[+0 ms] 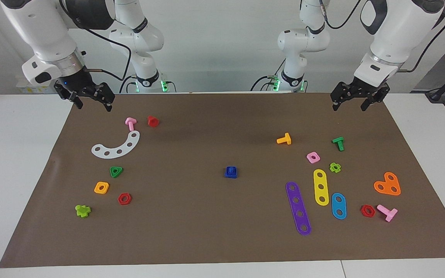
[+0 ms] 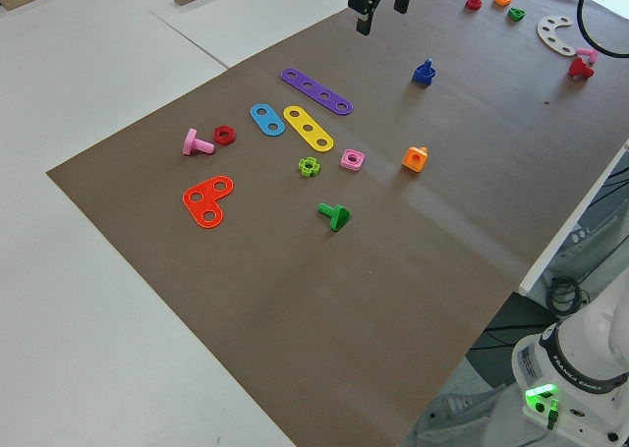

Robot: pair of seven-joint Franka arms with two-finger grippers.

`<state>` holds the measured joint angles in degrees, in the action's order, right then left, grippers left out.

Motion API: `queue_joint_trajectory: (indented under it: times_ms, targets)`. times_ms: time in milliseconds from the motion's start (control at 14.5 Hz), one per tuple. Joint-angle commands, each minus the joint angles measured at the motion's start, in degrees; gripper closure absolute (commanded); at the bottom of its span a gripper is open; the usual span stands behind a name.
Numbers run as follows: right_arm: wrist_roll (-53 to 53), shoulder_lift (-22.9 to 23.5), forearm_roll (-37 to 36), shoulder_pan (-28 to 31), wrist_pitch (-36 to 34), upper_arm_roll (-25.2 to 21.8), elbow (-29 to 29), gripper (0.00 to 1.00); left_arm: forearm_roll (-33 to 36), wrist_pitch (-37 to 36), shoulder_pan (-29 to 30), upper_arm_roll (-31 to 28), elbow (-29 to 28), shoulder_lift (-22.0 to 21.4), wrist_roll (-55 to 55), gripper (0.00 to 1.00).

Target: Unscrew and place screws in storage area

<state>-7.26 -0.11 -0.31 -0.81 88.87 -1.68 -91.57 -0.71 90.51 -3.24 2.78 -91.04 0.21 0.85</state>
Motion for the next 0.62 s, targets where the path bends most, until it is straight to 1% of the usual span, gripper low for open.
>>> queue_joint_trajectory:
  times_ms: [0,275,482,550]
  targets:
    - [1.5,-0.9,0.6,1.1,0.1,0.5,-1.0,0.0,-1.1,0.6,-0.1,-0.4,-0.9,-1.2,-0.6,0.0]
    - [1.5,-0.9,0.6,1.0,0.1,0.5,-1.0,0.0,-1.1,0.5,-0.8,-0.3,-1.4,-1.4,-0.5,0.0]
    - [1.5,-0.9,0.7,1.0,0.1,0.5,-1.0,0.0,-1.2,0.7,-1.1,0.2,-3.3,-2.0,-0.4,0.0]
    - [1.5,-0.9,0.7,1.0,0.1,0.5,-1.0,0.0,-1.3,0.9,-2.9,0.3,-3.4,-1.7,0.3,0.0]
